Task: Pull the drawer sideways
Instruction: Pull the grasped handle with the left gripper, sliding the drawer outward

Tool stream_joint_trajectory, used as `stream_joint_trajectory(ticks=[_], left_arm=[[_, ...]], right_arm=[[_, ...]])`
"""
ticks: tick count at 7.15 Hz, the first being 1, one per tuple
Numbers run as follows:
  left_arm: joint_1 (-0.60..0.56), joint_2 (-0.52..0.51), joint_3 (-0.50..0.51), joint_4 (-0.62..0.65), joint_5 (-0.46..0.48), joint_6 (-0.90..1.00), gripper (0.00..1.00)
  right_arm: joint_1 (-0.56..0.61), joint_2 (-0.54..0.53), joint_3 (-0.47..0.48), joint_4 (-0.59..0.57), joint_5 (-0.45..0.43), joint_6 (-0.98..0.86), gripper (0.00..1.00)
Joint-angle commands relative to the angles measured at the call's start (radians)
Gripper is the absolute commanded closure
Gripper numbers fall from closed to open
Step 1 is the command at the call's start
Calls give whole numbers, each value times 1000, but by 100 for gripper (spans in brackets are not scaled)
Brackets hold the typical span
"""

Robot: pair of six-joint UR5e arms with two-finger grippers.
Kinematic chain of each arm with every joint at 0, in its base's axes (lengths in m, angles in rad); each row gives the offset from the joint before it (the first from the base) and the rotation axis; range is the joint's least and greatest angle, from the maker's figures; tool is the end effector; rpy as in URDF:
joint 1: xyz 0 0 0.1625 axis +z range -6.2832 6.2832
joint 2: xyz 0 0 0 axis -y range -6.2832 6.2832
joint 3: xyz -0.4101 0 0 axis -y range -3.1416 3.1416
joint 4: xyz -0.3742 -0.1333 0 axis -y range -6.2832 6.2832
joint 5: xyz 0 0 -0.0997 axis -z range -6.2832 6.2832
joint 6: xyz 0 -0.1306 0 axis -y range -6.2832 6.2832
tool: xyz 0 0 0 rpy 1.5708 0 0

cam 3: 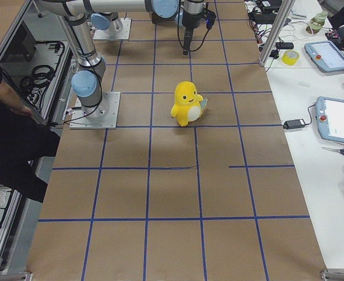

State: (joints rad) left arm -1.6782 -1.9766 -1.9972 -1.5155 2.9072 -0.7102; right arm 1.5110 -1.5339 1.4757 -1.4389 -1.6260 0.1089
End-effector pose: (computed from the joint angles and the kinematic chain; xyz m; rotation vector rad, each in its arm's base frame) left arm -0.0559 -0.4603 0.1711 0.0192 1.7382 0.1022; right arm 0.0973 -0.4852 0.4567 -0.2566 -3.0719 -0.1115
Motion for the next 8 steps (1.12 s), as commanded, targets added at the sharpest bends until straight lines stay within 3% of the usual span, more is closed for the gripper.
stream_joint_trajectory(ticks=[1,8], left_arm=[[-2,-2,0,1,-2,1,99],[-9,-10,15,12,0,21,100]], right_arm=[[0,0,0,0,0,0,0],[0,0,0,0,0,0,0]])
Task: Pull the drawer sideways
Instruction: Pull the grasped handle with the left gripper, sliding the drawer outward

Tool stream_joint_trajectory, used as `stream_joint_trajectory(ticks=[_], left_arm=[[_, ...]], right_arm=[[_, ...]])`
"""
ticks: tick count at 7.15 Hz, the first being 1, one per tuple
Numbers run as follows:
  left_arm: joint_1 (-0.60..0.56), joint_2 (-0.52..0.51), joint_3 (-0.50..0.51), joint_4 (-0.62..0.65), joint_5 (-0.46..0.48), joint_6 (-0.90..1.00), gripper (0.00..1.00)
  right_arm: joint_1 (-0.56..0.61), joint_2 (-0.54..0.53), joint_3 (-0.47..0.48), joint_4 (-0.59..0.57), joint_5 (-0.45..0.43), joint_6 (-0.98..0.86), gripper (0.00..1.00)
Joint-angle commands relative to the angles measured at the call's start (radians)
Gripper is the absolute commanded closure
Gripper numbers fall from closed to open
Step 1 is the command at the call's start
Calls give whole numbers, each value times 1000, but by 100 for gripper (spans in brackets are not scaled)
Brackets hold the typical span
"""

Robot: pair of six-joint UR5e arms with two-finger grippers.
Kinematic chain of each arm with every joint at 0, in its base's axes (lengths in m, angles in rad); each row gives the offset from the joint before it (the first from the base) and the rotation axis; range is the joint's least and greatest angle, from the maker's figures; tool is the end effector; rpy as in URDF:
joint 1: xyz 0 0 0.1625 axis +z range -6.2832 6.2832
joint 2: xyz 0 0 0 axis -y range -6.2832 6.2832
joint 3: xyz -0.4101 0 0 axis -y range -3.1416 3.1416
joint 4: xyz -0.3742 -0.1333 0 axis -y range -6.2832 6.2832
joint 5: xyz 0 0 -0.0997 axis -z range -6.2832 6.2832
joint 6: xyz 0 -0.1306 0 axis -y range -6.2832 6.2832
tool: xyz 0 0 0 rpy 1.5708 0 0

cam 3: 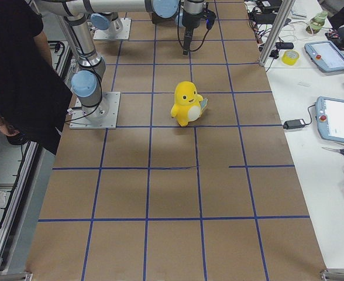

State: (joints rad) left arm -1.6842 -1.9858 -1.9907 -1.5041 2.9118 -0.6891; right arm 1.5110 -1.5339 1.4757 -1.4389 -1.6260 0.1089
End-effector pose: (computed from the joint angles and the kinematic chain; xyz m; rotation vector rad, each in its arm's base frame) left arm -0.0590 -0.4639 0.1697 0.0388 1.7360 0.1031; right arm 0.0973 -0.4852 0.4567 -0.2566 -3.0719 -0.1115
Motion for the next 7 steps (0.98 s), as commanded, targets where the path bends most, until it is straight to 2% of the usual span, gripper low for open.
stream_joint_trajectory(ticks=[1,5,7], left_arm=[[-18,-1,16,-1,-5,0,100],[-43,-18,21,1,-8,-1,100],[-72,-19,61,-10,-46,0,100]], right_arm=[[0,0,0,0,0,0,0],[0,0,0,0,0,0,0],[0,0,0,0,0,0,0]])
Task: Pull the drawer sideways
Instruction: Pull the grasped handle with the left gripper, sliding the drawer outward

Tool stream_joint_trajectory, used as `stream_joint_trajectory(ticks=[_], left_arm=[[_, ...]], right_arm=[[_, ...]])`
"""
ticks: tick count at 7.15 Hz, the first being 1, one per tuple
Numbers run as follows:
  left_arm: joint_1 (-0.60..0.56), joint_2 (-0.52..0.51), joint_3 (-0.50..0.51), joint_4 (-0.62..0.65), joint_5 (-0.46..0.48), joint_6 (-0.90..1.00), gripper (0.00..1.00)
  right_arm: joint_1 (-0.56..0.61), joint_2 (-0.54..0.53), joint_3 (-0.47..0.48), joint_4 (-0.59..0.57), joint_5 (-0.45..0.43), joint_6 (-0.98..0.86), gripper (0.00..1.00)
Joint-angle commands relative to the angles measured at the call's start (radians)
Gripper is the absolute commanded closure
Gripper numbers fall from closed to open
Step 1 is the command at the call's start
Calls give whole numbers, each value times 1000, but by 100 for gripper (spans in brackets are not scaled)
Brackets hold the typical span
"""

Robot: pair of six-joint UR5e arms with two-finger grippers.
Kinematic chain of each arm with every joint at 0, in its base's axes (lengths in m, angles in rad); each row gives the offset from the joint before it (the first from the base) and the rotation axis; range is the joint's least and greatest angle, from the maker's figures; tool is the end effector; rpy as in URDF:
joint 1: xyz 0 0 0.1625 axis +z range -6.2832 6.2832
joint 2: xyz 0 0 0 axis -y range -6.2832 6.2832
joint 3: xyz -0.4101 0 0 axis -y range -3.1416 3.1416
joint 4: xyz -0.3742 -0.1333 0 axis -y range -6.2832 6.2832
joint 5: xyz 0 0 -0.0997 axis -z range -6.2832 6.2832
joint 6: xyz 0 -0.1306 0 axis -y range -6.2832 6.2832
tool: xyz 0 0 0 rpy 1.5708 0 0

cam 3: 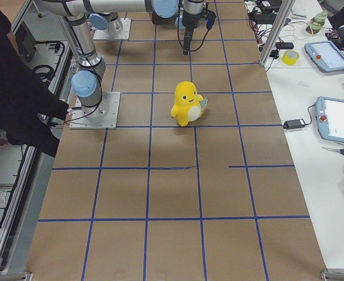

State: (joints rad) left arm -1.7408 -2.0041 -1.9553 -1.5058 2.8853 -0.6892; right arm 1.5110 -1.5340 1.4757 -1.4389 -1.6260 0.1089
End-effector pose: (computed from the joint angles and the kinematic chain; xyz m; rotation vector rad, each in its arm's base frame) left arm -0.0878 -0.4701 0.1693 0.0641 1.7561 0.0637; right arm 0.0973 -0.4852 0.4567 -0.2566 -3.0719 -0.1114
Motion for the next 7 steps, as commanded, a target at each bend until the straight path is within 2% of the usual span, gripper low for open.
stream_joint_trajectory(ticks=[1,5,7], left_arm=[[-32,-4,32,-8,-38,0,100],[-54,-10,42,-8,-43,0,100],[-74,-10,67,-10,-76,0,100]], right_arm=[[0,0,0,0,0,0,0],[0,0,0,0,0,0,0],[0,0,0,0,0,0,0]])
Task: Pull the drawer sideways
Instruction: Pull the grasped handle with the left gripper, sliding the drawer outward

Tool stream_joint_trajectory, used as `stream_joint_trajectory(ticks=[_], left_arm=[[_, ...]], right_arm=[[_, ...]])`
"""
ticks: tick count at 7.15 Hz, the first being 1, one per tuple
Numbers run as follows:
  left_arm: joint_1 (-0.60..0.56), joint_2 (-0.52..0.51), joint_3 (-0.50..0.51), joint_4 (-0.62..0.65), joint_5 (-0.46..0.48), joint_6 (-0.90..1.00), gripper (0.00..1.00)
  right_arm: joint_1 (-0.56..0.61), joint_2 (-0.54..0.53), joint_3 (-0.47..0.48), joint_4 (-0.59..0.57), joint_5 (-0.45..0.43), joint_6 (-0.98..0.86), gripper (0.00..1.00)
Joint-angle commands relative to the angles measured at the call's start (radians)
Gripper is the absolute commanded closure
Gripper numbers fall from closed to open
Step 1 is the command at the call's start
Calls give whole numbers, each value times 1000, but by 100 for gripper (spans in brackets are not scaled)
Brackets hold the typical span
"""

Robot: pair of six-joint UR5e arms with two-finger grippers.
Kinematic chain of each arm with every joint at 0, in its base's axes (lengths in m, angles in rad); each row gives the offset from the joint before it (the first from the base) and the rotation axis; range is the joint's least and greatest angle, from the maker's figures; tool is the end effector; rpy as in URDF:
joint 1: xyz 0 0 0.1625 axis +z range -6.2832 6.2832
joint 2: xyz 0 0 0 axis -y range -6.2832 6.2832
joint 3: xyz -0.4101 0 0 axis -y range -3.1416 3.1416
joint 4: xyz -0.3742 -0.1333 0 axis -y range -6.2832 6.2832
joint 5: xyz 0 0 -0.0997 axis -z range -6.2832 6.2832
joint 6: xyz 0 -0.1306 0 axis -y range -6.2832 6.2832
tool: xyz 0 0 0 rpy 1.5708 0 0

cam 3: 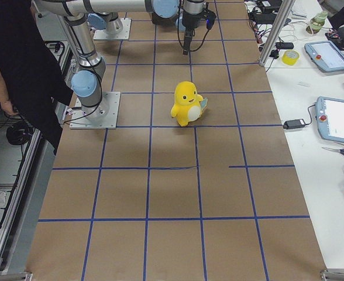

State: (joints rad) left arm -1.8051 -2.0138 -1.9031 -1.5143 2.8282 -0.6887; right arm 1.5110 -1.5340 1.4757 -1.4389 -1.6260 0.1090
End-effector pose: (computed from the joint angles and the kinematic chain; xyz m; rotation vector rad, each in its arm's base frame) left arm -0.1229 -0.4760 0.1751 0.0713 1.8036 0.0220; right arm 0.0973 -0.4852 0.4567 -0.2567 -3.0719 -0.1114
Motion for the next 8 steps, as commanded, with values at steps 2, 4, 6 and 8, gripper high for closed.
stream_joint_trajectory(ticks=[2,4,6,8], left_arm=[[-14,-3,16,-3,-21,0,100],[-40,-8,22,-1,-23,0,100],[-43,-5,22,-70,-9,0,45],[-43,4,22,-115,-7,0,0]], right_arm=[[0,0,0,0,0,0,0],[0,0,0,0,0,0,0],[0,0,0,0,0,0,0],[-1,0,0,0,0,0,0]])
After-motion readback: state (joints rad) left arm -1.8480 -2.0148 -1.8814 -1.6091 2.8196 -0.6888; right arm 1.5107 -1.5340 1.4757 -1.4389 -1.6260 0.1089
